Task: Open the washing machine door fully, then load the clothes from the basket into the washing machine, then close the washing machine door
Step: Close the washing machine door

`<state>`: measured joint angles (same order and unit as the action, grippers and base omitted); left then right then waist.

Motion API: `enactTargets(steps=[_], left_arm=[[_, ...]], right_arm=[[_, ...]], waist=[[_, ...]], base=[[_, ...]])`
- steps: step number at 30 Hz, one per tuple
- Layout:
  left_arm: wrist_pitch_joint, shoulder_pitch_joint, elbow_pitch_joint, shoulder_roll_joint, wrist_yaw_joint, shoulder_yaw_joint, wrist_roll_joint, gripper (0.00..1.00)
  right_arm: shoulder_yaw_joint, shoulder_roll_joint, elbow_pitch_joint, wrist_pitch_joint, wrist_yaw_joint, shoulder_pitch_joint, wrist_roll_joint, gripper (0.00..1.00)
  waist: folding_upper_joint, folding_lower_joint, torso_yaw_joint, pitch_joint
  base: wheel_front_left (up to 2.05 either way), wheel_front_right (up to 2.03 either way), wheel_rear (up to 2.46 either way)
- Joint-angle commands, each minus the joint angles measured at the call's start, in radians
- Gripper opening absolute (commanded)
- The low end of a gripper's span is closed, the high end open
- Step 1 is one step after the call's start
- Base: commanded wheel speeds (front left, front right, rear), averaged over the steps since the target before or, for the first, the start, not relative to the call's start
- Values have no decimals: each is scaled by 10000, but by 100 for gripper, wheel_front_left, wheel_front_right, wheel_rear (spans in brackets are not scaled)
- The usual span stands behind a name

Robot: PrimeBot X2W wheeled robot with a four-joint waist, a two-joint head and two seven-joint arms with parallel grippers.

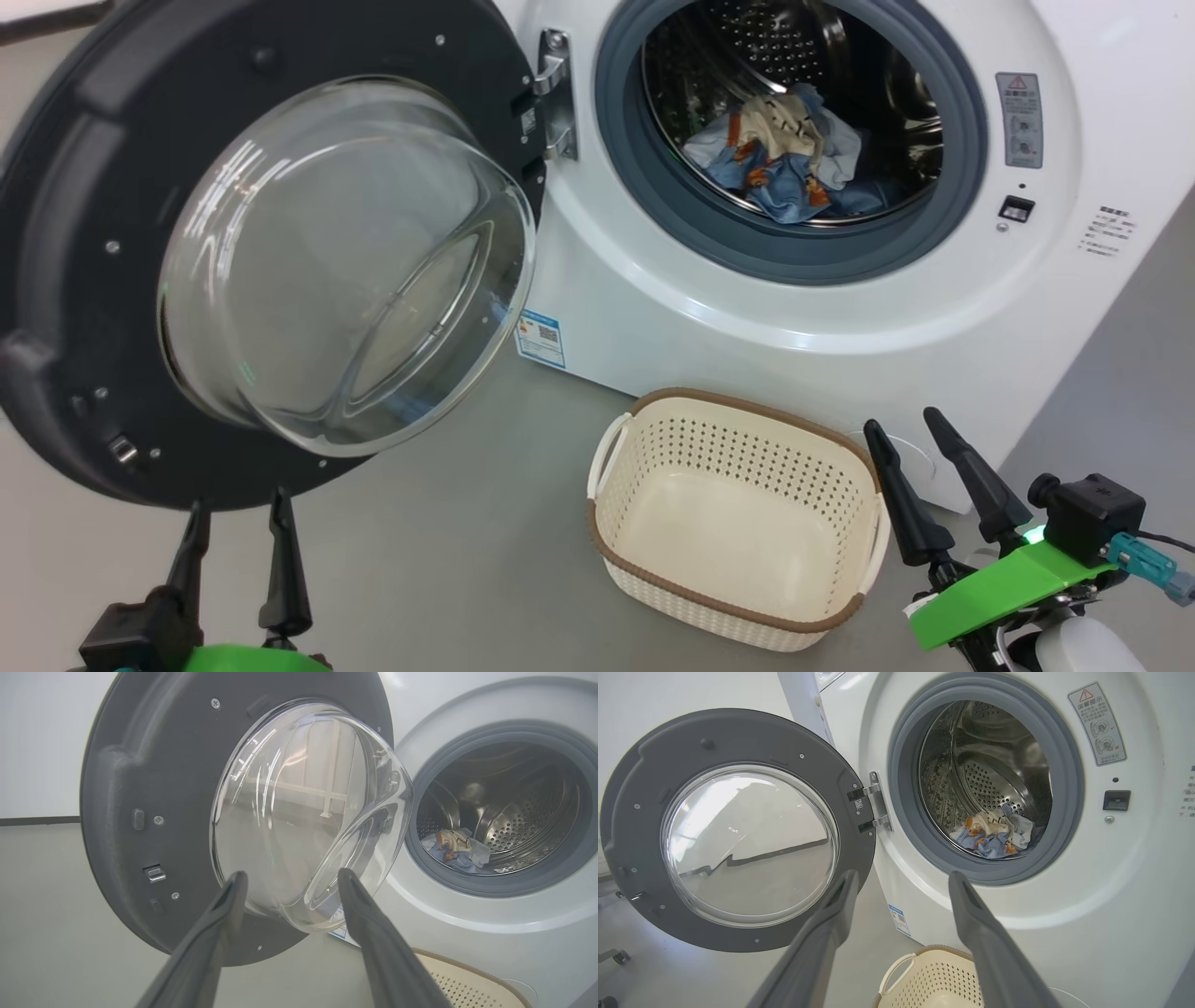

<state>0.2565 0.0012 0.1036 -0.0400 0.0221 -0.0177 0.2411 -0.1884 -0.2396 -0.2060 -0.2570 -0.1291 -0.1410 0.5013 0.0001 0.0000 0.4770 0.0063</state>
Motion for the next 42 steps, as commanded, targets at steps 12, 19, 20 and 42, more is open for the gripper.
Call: enactTargets(steps=[12,19,20,42], left_arm=[[53,-84,-285,-102,131,-308,-86,100],[53,-62,-377,-102,132,-387,-83,100],[53,-70,-378,-102,123,-401,-82,100],[53,-748,-1221,-601,-290,-774,-111,0]], right_arm=[[-362,-74,173,-48,-16,59,34,100],[-388,-99,172,-48,-16,68,52,100],[-388,-102,173,-48,-16,68,50,100],[-371,-87,188,-48,-16,61,76,100]], waist=[[-1,0,305,-66],[-1,0,247,-68],[-1,0,239,-65],[-1,0,63,-79]], base=[[0,0,0],[0,0,0],[0,0,0],[0,0,0]])
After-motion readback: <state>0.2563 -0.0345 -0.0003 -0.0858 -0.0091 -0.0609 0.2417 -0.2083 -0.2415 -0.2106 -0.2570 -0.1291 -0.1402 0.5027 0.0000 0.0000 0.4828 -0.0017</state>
